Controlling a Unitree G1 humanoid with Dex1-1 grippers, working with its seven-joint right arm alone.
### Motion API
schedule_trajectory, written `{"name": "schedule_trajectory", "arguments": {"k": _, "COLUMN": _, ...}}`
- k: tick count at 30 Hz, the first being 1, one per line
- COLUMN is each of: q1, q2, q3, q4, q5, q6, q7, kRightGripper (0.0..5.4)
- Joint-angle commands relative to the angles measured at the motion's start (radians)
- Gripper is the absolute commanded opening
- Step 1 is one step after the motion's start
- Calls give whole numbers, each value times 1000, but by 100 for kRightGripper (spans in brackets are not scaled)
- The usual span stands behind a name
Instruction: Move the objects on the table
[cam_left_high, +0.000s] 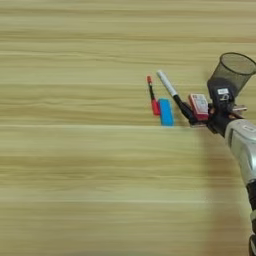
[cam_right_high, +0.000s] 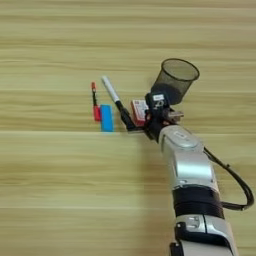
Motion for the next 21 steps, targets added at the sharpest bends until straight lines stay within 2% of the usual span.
{"name": "schedule_trajectory", "arguments": {"k": 1, "q1": -45, "q2": -43, "q3": 6, "q4": -41, "q5": -24, "q6": -9, "q7": -7, "kRightGripper": 539}}
{"name": "schedule_trajectory", "arguments": {"k": 8, "q1": -54, "q2": -53, "q3": 2, "q4": 2, "q5": -53, "q6": 9, "q7": -22, "kRightGripper": 539}}
{"name": "schedule_trajectory", "arguments": {"k": 21, "q1": -101, "q2": -54, "q3": -20, "q4": 137, "q5": -35, "q6": -1, "q7": -3, "kRightGripper": 539}}
